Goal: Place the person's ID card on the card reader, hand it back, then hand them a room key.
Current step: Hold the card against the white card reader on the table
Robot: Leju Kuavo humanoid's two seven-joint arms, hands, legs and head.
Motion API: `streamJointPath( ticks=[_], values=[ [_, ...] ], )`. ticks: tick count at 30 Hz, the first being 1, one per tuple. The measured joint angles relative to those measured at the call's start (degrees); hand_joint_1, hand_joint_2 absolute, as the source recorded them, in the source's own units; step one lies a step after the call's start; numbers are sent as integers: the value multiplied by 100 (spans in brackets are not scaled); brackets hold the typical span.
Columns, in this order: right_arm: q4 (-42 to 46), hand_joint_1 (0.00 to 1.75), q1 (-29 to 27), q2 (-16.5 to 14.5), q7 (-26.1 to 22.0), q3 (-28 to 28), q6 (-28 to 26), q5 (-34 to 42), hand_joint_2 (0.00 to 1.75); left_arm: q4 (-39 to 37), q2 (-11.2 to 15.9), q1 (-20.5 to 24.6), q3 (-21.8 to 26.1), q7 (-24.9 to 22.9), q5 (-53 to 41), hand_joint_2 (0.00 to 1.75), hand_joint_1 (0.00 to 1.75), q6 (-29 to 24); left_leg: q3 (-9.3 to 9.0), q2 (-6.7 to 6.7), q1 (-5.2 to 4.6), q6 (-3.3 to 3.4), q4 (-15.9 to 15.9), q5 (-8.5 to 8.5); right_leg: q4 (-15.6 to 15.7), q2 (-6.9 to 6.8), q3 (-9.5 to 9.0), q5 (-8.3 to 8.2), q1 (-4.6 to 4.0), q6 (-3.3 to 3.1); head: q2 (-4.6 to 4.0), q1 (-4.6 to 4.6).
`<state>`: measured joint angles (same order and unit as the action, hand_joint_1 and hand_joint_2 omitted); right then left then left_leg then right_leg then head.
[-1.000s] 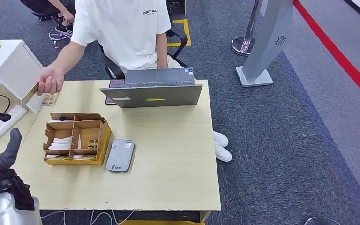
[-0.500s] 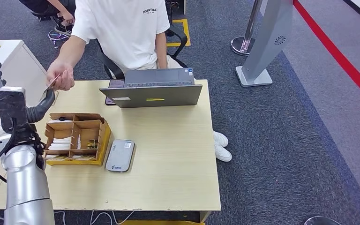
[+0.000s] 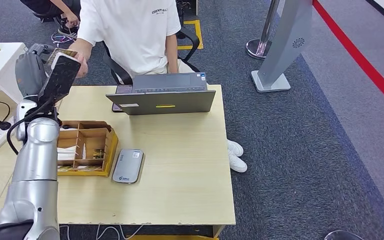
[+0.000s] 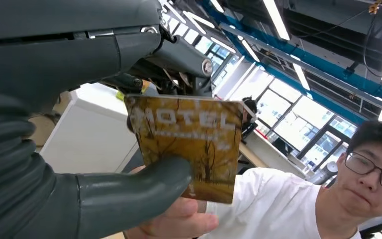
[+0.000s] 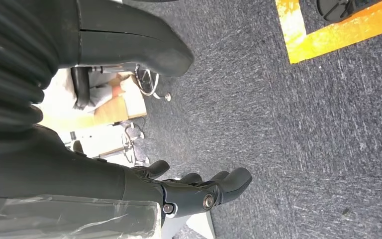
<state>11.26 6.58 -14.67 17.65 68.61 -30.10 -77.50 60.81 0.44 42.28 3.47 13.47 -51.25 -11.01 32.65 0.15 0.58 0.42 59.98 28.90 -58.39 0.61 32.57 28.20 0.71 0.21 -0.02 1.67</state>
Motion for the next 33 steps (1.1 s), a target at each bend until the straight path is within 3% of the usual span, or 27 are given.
streamJointPath(
  ticks=[12,17,23,33],
  values=[
    [0,0,-3,0,-57,-87,138,-68,0,-1195,236,1143,-1130,-601,-1491,0,175,-782,2,-1,-1,1,1,-1,0,-1,0,0,0,0,0,-1],
    [0,0,-5,0,-95,-126,221,-84,0,-1624,247,1416,-1556,-765,-1991,0,175,-1265,3,-2,-1,1,2,-1,0,-2,0,-1,0,0,0,0],
    [0,0,-5,0,-67,-129,229,-47,0,-1528,163,1230,-1896,-690,-2062,0,175,-1643,7,-5,-1,1,2,-1,0,-5,-1,0,1,0,0,0],
    [-1,0,-5,0,57,-63,70,152,0,-138,188,449,-2687,-683,-1849,0,175,-1145,9,-6,-1,1,2,0,2,-6,0,0,1,1,0,-1]
  ],
)
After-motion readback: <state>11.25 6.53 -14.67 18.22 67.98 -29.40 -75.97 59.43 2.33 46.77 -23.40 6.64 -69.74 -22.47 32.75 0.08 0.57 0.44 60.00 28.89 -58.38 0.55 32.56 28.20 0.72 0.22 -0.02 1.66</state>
